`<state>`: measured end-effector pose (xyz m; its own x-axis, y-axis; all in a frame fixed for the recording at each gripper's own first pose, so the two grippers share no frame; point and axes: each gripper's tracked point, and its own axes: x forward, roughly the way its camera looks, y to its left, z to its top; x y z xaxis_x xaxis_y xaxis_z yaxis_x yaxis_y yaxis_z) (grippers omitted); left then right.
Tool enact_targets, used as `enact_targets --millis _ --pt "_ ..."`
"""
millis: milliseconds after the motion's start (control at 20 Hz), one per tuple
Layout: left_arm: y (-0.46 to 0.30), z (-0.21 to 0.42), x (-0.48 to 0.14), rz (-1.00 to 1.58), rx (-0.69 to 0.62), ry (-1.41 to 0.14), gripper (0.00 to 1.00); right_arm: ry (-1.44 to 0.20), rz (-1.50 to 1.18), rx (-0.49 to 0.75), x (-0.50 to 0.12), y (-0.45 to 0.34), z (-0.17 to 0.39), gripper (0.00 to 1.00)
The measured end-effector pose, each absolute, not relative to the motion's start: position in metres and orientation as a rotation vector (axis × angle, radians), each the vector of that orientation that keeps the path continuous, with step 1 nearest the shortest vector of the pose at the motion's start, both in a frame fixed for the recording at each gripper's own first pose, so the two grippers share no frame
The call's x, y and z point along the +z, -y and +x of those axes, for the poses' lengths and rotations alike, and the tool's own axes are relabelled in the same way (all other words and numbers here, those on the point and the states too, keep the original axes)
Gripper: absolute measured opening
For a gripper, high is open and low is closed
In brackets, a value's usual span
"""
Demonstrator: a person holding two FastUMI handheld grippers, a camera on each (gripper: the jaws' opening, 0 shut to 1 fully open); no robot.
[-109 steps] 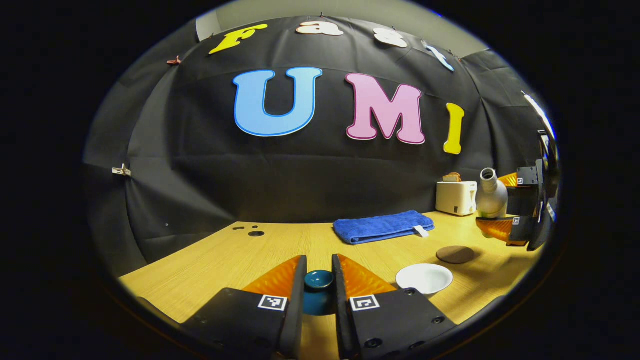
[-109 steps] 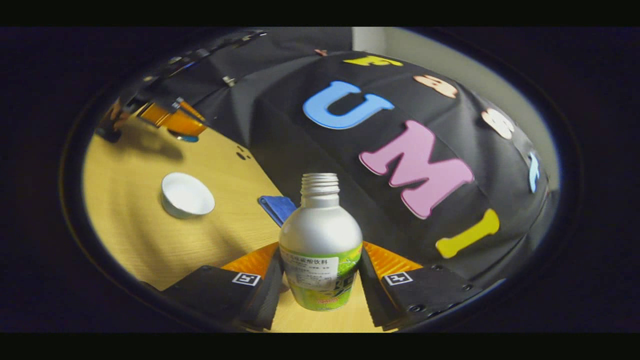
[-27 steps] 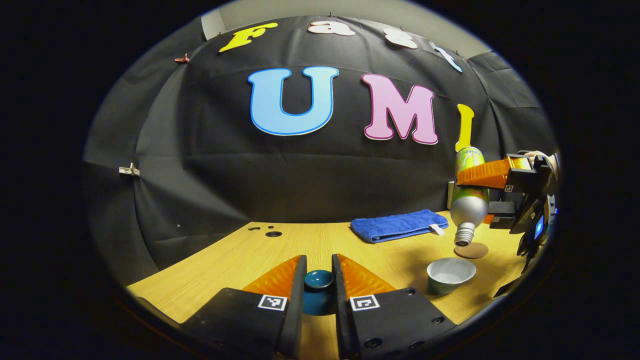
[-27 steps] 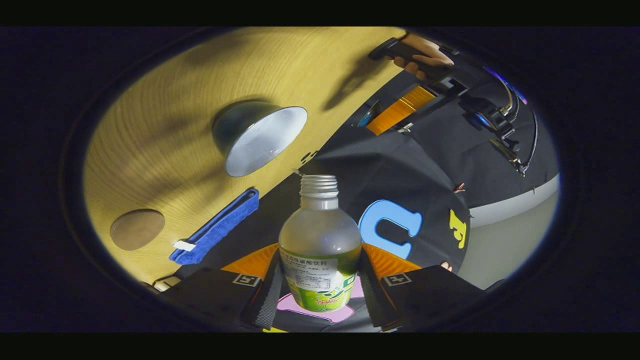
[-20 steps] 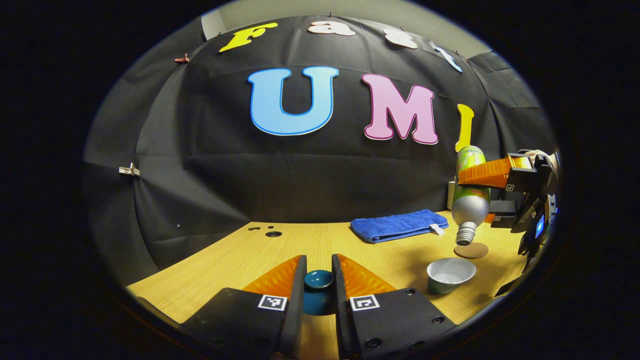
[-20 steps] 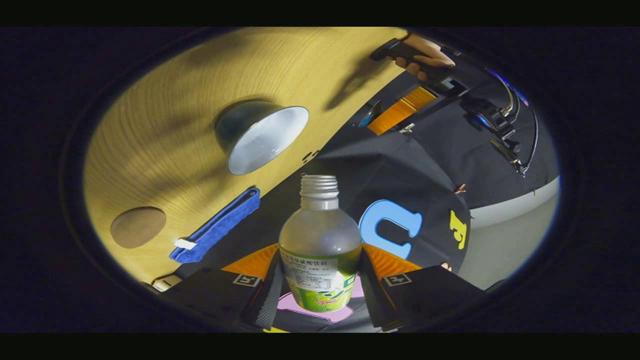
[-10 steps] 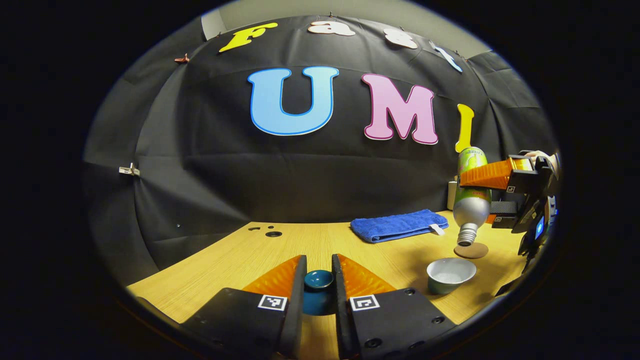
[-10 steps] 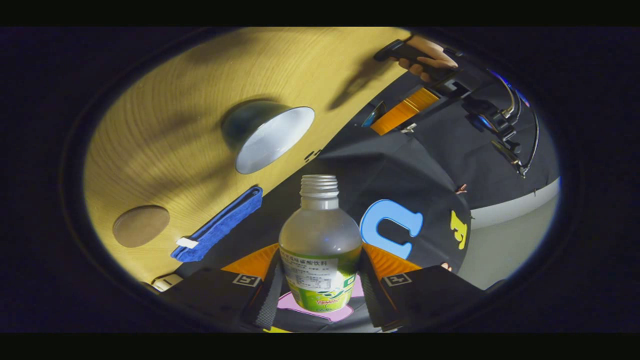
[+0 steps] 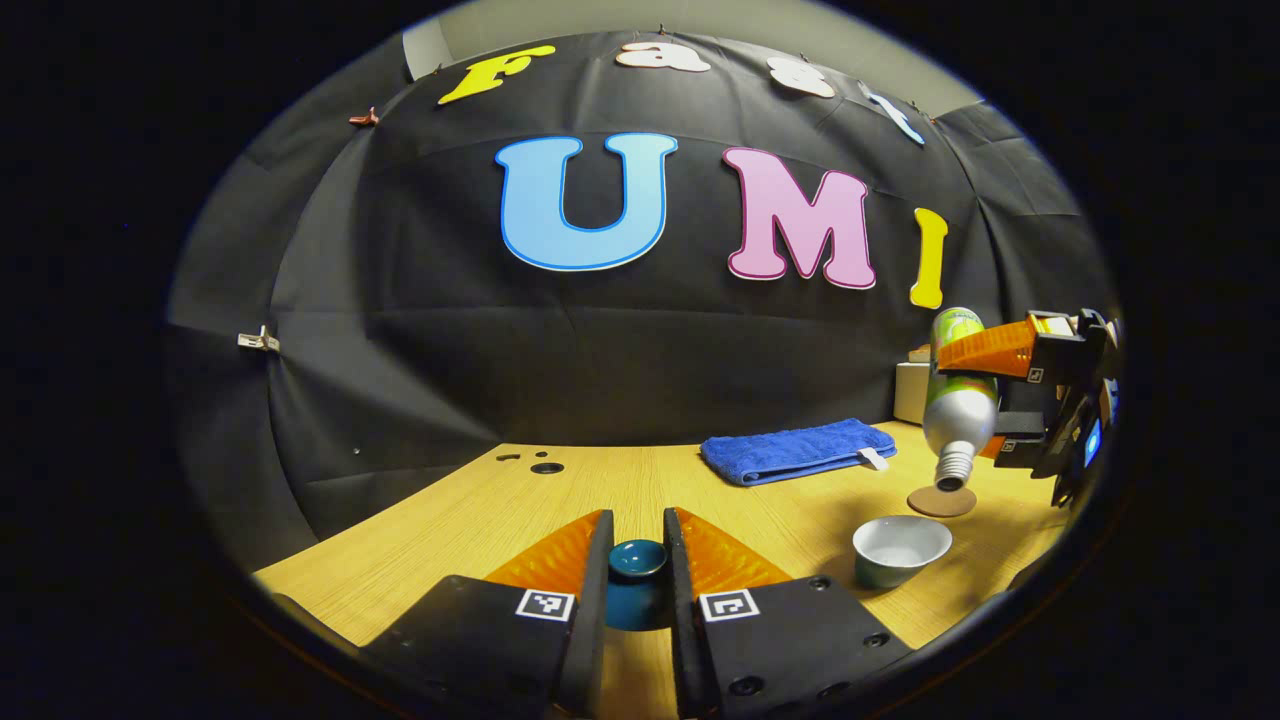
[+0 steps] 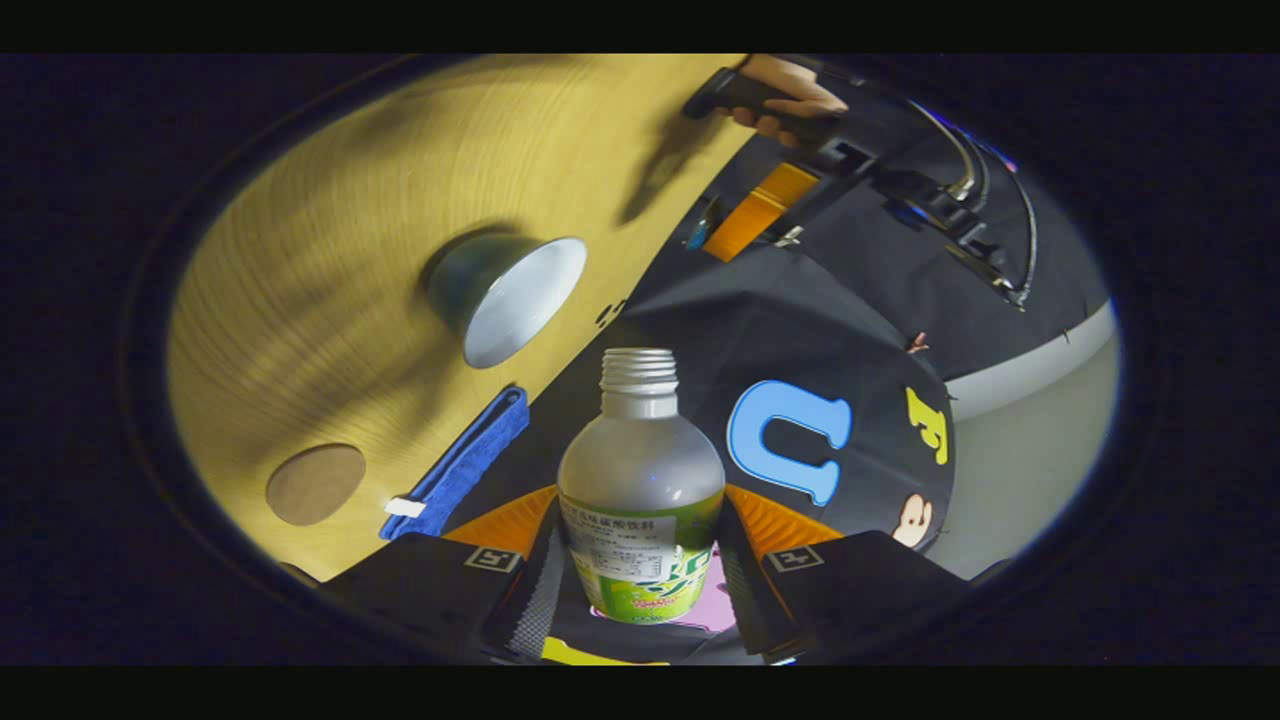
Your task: Open the teacup lid with one hand, grasp the water bottle and pour water into the teacup with the other hand; after pouring, place the water bottle on the coaster and then close the teacup lid.
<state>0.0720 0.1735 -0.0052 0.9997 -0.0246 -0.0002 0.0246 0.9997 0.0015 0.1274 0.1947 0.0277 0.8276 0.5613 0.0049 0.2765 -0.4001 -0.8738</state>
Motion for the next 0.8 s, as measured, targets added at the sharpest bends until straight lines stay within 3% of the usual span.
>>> enact_targets --millis 300,550,800 --pt "-0.169 0.071 -0.005 0.003 -0.046 0.003 0.34 0.318 -1.349 0.365 0.029 -0.167 0.110 0.73" --pt "-0.165 0.071 -0.005 0.004 -0.064 0.003 0.34 0.138 -0.811 0.375 0.022 -0.152 0.104 0.74" --pt "-0.161 0.069 -0.004 0.004 -0.083 0.004 0.34 0.019 -0.439 0.352 0.010 -0.128 0.115 0.74"
